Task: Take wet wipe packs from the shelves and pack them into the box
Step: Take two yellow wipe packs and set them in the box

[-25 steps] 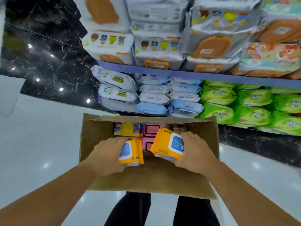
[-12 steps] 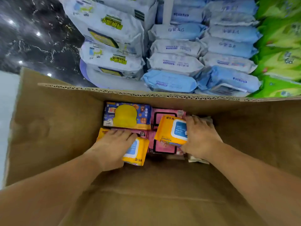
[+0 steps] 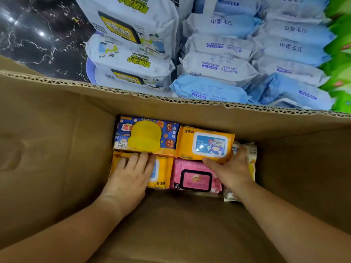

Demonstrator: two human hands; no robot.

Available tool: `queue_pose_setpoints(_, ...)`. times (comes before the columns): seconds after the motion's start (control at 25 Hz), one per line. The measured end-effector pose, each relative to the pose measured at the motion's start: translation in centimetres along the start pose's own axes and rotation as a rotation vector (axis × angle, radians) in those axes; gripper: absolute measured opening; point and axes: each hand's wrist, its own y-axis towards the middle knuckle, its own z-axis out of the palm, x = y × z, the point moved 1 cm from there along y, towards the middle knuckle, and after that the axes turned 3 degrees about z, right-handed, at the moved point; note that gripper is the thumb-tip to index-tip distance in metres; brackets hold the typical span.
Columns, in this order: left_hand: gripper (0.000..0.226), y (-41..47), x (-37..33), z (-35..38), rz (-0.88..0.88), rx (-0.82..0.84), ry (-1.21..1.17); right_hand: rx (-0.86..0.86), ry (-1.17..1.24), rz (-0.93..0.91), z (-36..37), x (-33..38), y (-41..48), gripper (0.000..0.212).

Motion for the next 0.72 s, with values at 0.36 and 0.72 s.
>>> queue_pose_setpoints(0.36,0.086,0.9,-0.2,-3.8,-0.054,0.15,-0.194,0.13,-0.051,0.119,0.5,3.1,0.6,0.073)
queue_pose_setpoints(0.72,0.036,-8.2,-1.2,-18.6,-0.631,0.039,-1.724,0.217,0.321,0.034,-8.9,5.7,-13.9,0.054)
